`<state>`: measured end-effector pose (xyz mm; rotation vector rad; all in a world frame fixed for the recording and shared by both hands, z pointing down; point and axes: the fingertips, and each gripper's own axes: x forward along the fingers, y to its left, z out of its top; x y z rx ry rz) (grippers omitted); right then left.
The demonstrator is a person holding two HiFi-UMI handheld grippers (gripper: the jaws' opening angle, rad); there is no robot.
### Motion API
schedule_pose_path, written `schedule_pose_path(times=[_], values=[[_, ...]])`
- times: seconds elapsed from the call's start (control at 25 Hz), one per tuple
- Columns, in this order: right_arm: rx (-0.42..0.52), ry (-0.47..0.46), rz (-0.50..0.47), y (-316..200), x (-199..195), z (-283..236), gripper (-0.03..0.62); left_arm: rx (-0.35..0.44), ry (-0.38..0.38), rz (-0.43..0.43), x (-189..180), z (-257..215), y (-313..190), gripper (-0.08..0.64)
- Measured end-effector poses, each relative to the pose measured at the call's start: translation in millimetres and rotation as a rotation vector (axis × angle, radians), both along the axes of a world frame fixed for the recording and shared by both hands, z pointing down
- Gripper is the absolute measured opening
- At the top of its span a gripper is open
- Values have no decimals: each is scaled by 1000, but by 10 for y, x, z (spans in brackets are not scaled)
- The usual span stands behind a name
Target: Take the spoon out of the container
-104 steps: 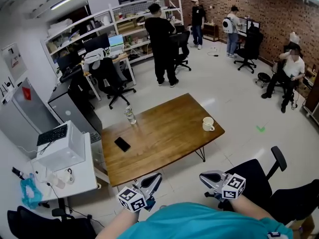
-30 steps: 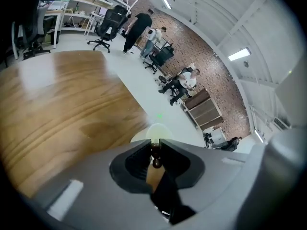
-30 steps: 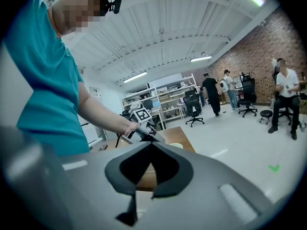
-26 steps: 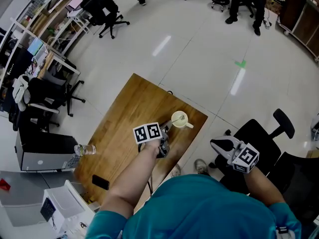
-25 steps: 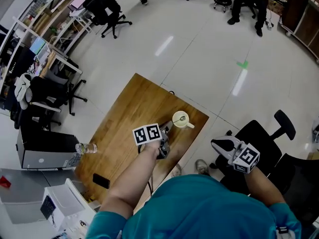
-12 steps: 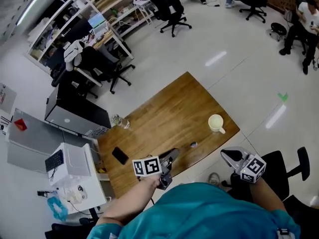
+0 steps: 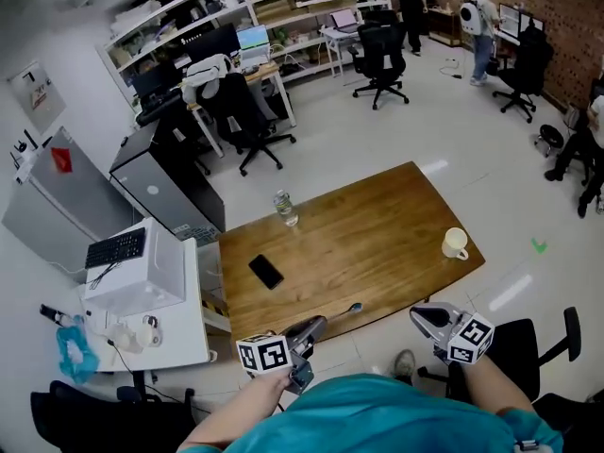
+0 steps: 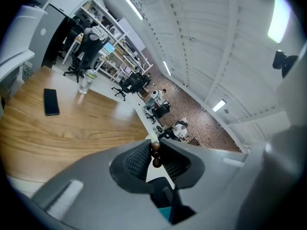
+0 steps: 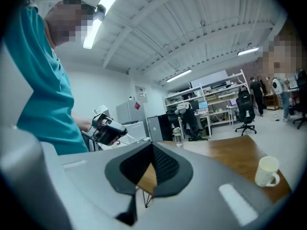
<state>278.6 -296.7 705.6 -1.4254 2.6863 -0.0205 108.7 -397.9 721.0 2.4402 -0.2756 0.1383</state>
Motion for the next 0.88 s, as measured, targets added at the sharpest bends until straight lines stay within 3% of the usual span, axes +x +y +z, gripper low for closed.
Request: schedule_pose_path(times=[0.2, 0.36, 0.64, 0.88], values=[[-36, -66, -41, 155, -964, 66, 2, 37, 13, -39, -1131, 4, 295, 52], [-20, -45, -90, 469, -1557, -1, 2, 64, 79, -69, -1771, -66, 686, 52], [41, 1, -200, 1531, -1865, -75, 2, 27, 77, -222, -2192, 54, 1757, 52], [41, 18, -313, 2464, -1802, 18, 2, 36, 65, -301, -2024, -78, 2636, 54]])
